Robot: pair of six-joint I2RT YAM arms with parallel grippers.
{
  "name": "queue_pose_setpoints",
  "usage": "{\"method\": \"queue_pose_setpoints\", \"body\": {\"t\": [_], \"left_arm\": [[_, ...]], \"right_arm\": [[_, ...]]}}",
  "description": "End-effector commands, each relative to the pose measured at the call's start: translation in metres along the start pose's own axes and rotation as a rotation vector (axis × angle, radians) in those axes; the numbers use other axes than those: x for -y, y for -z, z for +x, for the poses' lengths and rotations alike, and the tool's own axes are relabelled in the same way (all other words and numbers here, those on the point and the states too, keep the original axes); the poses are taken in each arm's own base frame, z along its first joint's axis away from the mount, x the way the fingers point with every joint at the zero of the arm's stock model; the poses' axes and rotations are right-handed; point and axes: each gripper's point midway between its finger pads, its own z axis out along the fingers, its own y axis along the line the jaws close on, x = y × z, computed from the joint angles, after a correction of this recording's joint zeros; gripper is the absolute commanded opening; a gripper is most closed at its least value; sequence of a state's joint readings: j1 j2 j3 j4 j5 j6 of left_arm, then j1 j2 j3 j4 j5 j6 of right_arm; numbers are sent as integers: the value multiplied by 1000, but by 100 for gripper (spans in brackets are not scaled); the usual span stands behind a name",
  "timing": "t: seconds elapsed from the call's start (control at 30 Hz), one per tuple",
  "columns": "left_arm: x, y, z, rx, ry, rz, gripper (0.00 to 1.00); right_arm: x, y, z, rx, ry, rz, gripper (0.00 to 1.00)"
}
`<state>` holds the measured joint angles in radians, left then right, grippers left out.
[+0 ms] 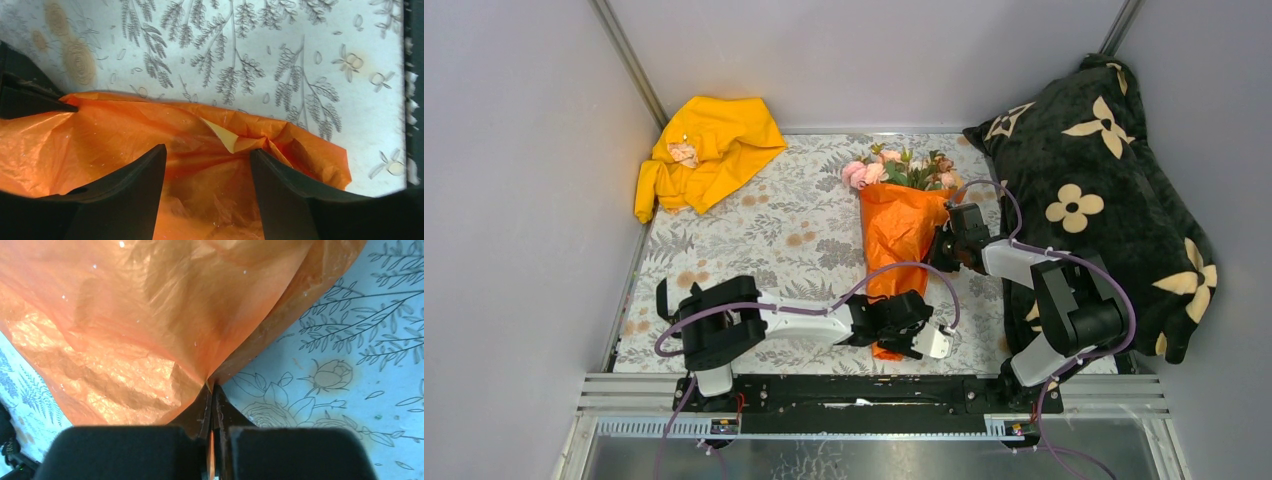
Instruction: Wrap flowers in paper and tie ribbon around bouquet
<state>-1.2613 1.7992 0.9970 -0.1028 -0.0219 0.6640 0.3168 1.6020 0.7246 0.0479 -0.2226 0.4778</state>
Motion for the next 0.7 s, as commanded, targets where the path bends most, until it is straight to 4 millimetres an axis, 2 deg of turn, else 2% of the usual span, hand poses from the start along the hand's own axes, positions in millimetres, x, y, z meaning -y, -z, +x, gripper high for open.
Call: {"method": "queue_pose_setpoints", "body": {"t": [0.0,0.07,0.17,0.23,0.33,0.4,0.43,0.53,0.6,0.67], "left_arm": [[75,26,55,-215,67,345,74],[56,47,30,-151,105,354,79],[26,81,6,-70,177,369,84],[4,102,0,-21,248,373,85],[-38,131,17,11,406,339,85],[-64,147,48,-14,521,276,85],[-77,155,70,-39,585,224,85],[-104,180,151,-141,796,75,85],[-106,198,210,-216,954,5,85],[-96,220,271,-304,1129,-58,85]], "right_arm": [[-4,-2,5,-19,11,-25,0],[-4,-3,2,-19,22,-23,0],[-5,-4,1,-26,32,-25,0],[-6,-5,0,-27,34,-32,0],[-6,-6,0,-28,38,-35,0],[-7,-6,0,-31,42,-39,0],[-7,-6,1,-33,43,-41,0],[-7,-5,2,-36,47,-41,0],[-6,-4,3,-39,50,-38,0],[-3,-3,3,-38,53,-24,0]]}}
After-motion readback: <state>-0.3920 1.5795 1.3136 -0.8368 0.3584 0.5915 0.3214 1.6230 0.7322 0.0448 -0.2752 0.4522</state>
